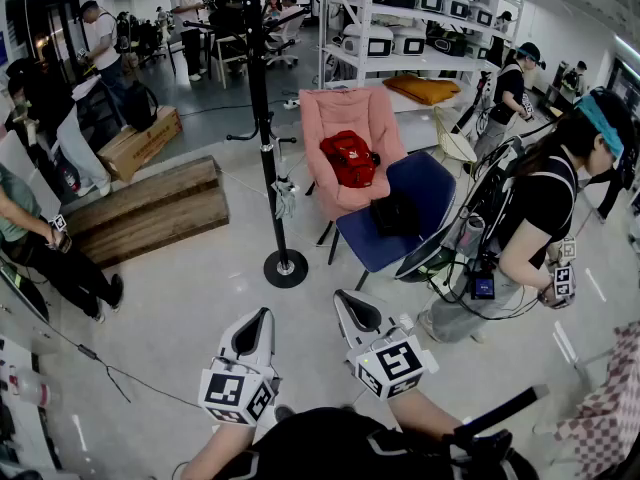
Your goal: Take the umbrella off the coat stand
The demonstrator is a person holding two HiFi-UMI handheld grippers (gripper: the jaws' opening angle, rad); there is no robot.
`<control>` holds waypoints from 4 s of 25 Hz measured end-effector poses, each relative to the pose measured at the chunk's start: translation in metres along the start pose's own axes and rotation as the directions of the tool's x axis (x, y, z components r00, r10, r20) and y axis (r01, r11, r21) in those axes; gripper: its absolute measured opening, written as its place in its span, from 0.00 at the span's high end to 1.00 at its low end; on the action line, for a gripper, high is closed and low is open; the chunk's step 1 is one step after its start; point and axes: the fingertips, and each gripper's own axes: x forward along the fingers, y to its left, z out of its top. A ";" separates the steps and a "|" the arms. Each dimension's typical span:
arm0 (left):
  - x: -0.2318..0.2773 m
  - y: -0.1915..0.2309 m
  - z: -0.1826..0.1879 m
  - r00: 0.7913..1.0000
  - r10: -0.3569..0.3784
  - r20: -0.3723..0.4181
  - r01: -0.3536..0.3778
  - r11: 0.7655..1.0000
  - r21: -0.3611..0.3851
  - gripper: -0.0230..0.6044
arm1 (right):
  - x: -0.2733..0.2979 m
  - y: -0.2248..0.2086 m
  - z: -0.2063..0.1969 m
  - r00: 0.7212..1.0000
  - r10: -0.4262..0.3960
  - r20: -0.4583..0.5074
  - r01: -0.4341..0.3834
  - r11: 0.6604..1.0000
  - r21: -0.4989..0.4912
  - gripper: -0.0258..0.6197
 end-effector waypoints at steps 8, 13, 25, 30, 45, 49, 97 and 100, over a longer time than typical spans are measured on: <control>0.000 0.001 0.002 1.000 -0.014 0.006 0.014 1.000 0.019 0.96 | 0.004 -0.002 0.001 1.000 -0.028 -0.009 0.028 1.000 0.001 0.95; -0.004 0.004 0.000 1.000 -0.012 0.003 0.012 1.000 0.002 0.96 | 0.007 0.002 -0.002 0.999 -0.027 -0.018 0.027 1.000 0.003 0.95; -0.003 0.023 0.005 0.998 -0.051 0.022 0.051 0.999 0.005 0.96 | 0.024 0.013 0.000 0.999 -0.050 -0.017 0.050 0.998 0.022 0.95; -0.003 0.039 0.011 0.997 -0.071 0.029 0.070 0.997 0.021 0.96 | 0.041 0.022 0.010 0.998 -0.061 -0.001 0.061 0.998 -0.003 0.95; 0.027 0.071 0.020 0.994 -0.109 0.021 0.109 0.994 0.030 0.96 | 0.092 0.012 0.011 0.997 -0.078 -0.021 0.078 0.997 0.006 0.95; 0.055 0.079 0.022 0.997 -0.074 0.025 0.073 0.997 0.031 0.96 | 0.112 -0.010 0.011 0.998 -0.058 -0.008 0.058 0.998 0.002 0.95; 0.352 0.102 0.004 0.997 0.065 -0.035 -0.064 0.997 0.030 0.96 | 0.274 -0.250 -0.016 0.993 0.113 0.033 -0.114 0.992 0.044 0.95; 0.368 0.116 -0.002 0.998 0.051 -0.036 -0.050 0.998 0.026 0.96 | 0.290 -0.255 -0.025 0.994 0.108 0.014 -0.108 0.994 0.034 0.95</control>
